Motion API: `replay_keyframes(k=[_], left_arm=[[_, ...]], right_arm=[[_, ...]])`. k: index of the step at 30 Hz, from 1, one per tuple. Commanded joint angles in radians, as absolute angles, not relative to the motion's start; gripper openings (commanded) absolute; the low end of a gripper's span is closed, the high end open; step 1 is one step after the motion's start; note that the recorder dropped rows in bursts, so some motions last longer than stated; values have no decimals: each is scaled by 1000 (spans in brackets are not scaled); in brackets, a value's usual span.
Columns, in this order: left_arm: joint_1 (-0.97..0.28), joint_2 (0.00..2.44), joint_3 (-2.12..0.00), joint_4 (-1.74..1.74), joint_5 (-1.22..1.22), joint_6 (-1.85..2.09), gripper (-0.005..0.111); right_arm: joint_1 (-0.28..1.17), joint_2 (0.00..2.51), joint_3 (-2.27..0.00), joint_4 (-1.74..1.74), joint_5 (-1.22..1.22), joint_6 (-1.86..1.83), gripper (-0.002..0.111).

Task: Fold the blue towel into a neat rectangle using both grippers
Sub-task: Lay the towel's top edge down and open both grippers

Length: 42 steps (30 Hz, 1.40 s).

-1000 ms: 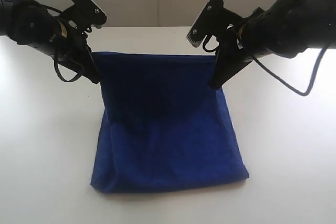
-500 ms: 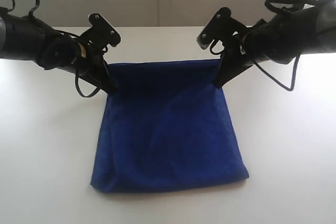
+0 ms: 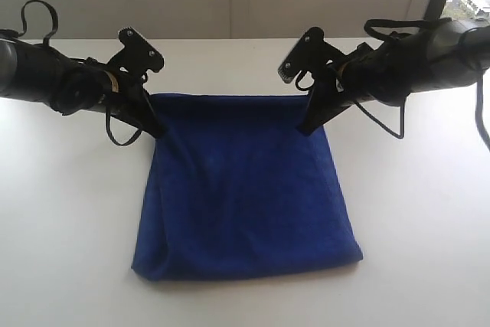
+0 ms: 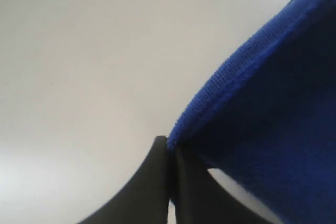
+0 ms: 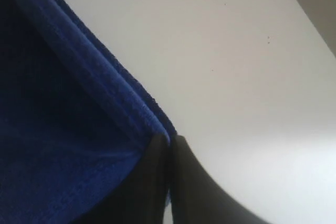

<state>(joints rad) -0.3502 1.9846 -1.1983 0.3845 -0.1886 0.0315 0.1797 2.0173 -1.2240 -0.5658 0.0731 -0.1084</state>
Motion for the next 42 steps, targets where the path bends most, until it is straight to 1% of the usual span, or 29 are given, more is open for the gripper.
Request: replay_keyframes(k=[1,14,16,18,19,22,23,25,26,28,34,37,39,40,41,42], left_arm=[[-328,1985,-1200,388,-220,16,0],[-328,2005,-1200,388,-272,14,0],[-328,2019,-1200,388,-272,14,1],[-328,2031,-1200,388,-268,14,9],[-328,2033,-1200,388,-268,14,16],[-328,2035,-1200,388,-268,14,41],[-328,2035,-1200,388,-277,14,52],[-328,2035,-1200,386,-290,17,68],[-328,2035,-1200,386,-298,19,74],[-328,2033,-1200,386,-300,22,81],[-326,1966,-1200,386,-236,29,82],[-326,1864,-1200,373,-123,7,81],[-326,1814,-1200,343,-18,-44,75],[-326,1796,-1200,340,25,-67,71],[-326,1781,-1200,337,70,-104,64],[-326,1767,-1200,337,133,-151,54]], right_arm=[[141,2020,-1227,-579,128,-102,0],[102,2020,-1233,-577,86,-75,0],[102,2020,-1233,-577,81,-62,3],[102,2020,-1233,-577,80,-46,11],[102,2020,-1233,-577,80,-45,16],[102,2020,-1233,-577,82,-45,34],[102,2020,-1233,-577,82,-44,41],[102,2020,-1233,-577,82,-21,51],[102,2020,-1233,-577,82,-12,54],[102,2020,-1233,-577,90,0,54],[102,1963,-1234,-577,177,117,54],[102,1898,-1234,-547,260,230,54],[102,1865,-1234,-495,311,232,46],[102,1854,-1234,-469,338,232,41],[102,1846,-1234,-439,365,232,34],[102,1832,-1234,-400,407,225,25]])
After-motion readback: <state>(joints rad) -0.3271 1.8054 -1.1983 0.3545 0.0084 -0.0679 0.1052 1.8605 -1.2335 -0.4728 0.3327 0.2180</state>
